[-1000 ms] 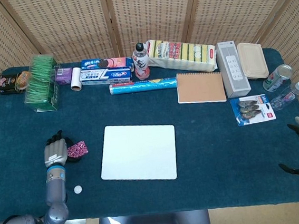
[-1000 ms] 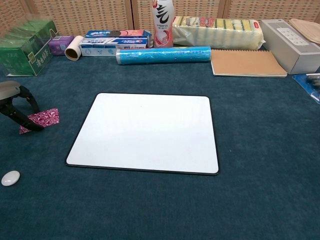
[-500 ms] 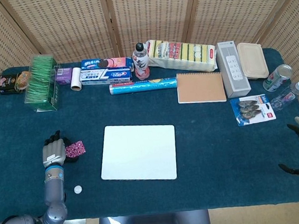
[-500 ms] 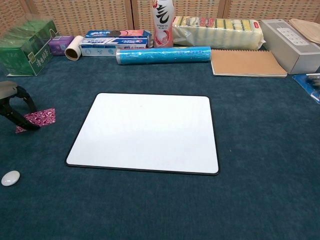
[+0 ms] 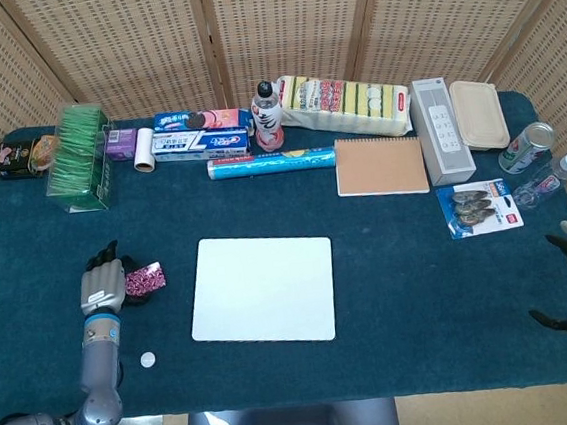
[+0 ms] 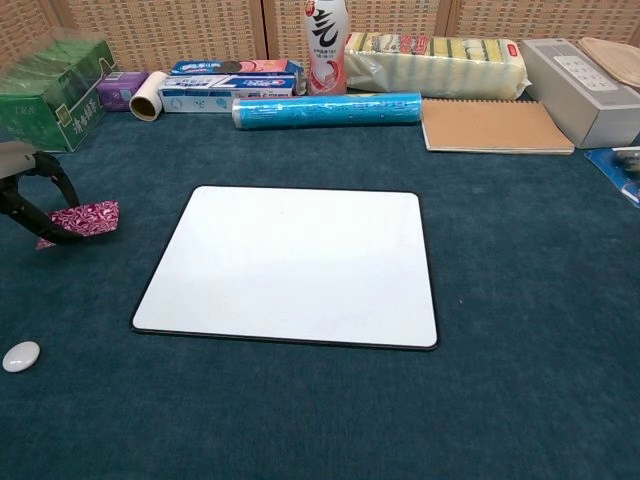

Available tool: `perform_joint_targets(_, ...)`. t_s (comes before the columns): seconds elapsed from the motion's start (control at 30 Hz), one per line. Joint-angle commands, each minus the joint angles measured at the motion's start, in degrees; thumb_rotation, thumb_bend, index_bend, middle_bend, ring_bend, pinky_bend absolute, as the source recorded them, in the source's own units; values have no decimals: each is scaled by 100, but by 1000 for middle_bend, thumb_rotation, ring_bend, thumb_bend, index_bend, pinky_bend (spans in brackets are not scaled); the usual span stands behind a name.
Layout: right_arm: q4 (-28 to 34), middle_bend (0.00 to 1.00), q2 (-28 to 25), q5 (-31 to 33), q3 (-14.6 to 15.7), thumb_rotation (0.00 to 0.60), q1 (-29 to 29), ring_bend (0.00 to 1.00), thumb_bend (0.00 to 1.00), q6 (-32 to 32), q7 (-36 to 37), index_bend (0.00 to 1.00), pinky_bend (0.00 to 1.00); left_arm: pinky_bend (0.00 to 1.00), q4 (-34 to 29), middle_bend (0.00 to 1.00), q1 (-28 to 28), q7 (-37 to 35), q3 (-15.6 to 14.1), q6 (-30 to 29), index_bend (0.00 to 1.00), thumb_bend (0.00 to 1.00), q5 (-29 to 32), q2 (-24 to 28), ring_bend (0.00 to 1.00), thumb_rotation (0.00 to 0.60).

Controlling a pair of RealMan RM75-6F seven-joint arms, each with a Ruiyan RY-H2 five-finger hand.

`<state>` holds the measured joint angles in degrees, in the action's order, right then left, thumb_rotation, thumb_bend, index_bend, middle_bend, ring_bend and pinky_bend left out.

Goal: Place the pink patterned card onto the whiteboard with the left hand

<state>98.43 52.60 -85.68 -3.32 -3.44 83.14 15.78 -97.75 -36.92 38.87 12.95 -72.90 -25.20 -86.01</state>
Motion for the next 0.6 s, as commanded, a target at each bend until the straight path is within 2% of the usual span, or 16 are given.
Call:
perform_joint_targets(0.03, 8, 0, 2, 16, -1, 600, -6, 0, 104, -19, -20, 103, 0, 49, -183, 0, -4, -108, -51, 107, 408, 209, -371, 137, 0, 600)
perform_joint_targets(0.3, -2, 0, 13, 45, -6, 600, -19, 0, 104, -57, -41, 103, 0, 50, -711, 0, -218, 20, -24, 215, 408, 209, -737, 276, 0, 600)
perform_joint_targets(0.43, -14, 0, 7, 68, -17, 600, -20, 0, 104, -65, -18, 103, 0, 50, -899, 0, -493, 415, 55, 75, 408, 208, -591, 119, 0, 600)
perform_joint_targets(0.6, -37, 0, -4, 84, -31, 600, -30, 0, 104, -81, 35, 103, 0, 49, -813, 0, -927, 902, 232, -55, 409, 209, -204, -309, 0, 600)
